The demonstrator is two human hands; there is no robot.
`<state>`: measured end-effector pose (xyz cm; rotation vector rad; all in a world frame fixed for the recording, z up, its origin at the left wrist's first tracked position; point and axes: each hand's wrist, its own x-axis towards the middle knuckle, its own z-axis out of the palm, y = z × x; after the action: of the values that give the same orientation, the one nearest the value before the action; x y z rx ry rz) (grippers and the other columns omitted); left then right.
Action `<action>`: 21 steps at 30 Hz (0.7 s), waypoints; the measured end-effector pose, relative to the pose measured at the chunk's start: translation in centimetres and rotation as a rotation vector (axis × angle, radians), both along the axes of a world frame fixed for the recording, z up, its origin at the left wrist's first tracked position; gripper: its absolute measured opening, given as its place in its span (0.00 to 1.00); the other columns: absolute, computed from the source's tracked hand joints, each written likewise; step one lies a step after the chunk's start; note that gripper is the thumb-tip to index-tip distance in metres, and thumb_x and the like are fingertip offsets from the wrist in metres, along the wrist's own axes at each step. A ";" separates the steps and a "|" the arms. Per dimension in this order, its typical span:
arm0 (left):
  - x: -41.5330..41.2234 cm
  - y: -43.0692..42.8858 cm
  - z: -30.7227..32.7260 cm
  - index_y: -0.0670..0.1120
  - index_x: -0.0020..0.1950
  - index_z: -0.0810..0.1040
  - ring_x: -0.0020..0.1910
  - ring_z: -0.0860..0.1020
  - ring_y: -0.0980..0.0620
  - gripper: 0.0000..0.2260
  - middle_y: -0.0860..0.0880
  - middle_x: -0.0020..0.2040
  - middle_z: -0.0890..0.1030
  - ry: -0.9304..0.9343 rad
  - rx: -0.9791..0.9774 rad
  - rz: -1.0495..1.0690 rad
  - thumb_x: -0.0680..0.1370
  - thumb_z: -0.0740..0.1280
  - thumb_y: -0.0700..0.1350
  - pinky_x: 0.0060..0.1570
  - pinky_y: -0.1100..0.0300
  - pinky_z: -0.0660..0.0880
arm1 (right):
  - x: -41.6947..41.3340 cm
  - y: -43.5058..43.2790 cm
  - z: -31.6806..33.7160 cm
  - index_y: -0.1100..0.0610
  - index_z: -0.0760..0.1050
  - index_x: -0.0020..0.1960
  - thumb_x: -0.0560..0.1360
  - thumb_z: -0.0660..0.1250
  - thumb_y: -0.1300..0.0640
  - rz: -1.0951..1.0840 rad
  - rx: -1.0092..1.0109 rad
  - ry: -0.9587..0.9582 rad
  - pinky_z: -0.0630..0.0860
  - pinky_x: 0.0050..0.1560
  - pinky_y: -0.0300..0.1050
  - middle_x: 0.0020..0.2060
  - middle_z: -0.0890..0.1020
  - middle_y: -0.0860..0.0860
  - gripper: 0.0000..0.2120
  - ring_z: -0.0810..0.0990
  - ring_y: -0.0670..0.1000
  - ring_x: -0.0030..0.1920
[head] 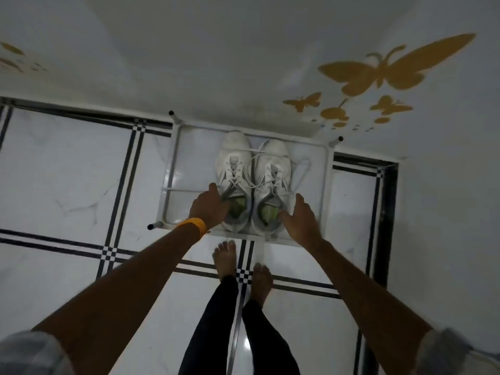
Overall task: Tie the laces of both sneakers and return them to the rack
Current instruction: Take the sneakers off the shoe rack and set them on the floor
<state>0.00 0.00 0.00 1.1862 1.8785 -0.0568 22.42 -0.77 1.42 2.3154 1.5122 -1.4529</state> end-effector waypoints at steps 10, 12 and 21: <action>0.6 -0.2 -7.6 0.38 0.59 0.70 0.50 0.81 0.34 0.13 0.36 0.53 0.82 0.146 0.160 -0.065 0.78 0.64 0.43 0.52 0.44 0.79 | 0.5 0.9 -8.7 0.59 0.66 0.67 0.76 0.63 0.61 0.124 0.094 -0.016 0.82 0.45 0.63 0.50 0.82 0.63 0.20 0.84 0.66 0.43; 0.6 -1.1 -6.7 0.37 0.58 0.71 0.50 0.80 0.34 0.11 0.36 0.52 0.82 0.142 0.237 -0.066 0.79 0.62 0.42 0.52 0.44 0.76 | 0.4 0.5 -7.9 0.59 0.67 0.67 0.77 0.61 0.63 0.132 0.135 0.010 0.82 0.47 0.61 0.51 0.82 0.64 0.18 0.84 0.66 0.44; 0.0 -12.8 1.2 0.42 0.55 0.71 0.46 0.80 0.38 0.06 0.41 0.47 0.82 0.002 0.391 -0.056 0.79 0.59 0.42 0.46 0.46 0.78 | 0.8 -11.7 1.1 0.55 0.68 0.70 0.79 0.58 0.64 0.061 0.242 0.114 0.81 0.40 0.50 0.43 0.81 0.55 0.20 0.83 0.60 0.41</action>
<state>0.00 -12.76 1.18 1.5000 1.9110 0.2903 23.21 -12.45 2.51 2.3219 1.8677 -1.4855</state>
